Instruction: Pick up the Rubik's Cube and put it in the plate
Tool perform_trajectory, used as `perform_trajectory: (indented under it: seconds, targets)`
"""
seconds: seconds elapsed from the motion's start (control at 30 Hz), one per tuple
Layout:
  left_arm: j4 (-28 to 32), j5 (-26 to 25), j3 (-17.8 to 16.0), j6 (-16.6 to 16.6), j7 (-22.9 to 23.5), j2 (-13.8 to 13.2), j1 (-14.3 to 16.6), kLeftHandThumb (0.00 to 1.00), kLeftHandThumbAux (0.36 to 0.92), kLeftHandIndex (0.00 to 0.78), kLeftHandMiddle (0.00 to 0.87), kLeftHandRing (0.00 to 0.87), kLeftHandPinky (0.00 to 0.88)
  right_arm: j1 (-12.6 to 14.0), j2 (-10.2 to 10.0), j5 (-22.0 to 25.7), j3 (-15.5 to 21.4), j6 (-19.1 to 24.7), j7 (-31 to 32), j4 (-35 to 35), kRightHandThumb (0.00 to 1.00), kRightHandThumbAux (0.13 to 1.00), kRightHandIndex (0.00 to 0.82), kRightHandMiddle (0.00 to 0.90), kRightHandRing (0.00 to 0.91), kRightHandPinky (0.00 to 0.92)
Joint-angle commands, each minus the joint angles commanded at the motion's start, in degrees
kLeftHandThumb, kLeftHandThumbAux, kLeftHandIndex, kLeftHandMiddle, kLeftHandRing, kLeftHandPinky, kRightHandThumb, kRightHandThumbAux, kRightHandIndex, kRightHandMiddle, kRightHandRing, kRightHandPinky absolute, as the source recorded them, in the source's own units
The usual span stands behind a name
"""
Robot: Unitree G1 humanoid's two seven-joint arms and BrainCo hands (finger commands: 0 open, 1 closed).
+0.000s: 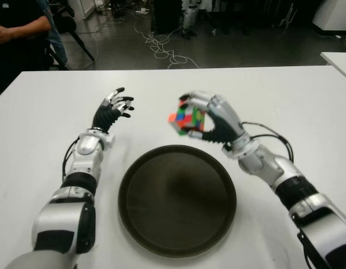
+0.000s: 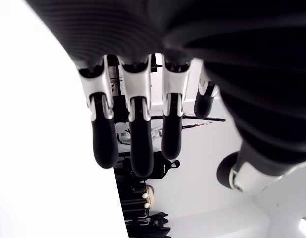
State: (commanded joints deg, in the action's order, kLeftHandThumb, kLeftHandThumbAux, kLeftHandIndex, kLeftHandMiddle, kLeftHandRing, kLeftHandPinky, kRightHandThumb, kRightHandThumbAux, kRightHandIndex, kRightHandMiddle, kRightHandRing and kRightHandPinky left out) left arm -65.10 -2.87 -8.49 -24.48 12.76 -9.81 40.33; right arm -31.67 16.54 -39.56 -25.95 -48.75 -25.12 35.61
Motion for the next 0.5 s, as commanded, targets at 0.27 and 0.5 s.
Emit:
perform_trajectory:
  seconds: [0.27, 0.5]
  targets:
    - [-0.33, -0.37, -0.2, 0.4, 0.35, 0.15, 0.34, 0.298, 0.599, 0.111, 0.302, 0.375, 0.436, 0.95, -0.06, 4.1, -1.28, -1.35, 11.85, -0.66, 0.839, 0.685, 0.386, 0.579, 0.668, 0.693]
    - [0.06, -0.48, -0.14, 0.55, 0.55, 0.29, 0.31, 0.302, 0.6, 0.11, 0.303, 0.378, 0.44, 1.85, 0.32, 7.79, -0.62, -0.02, 20.56, -3.34, 0.837, 0.687, 0.383, 0.573, 0.654, 0.669]
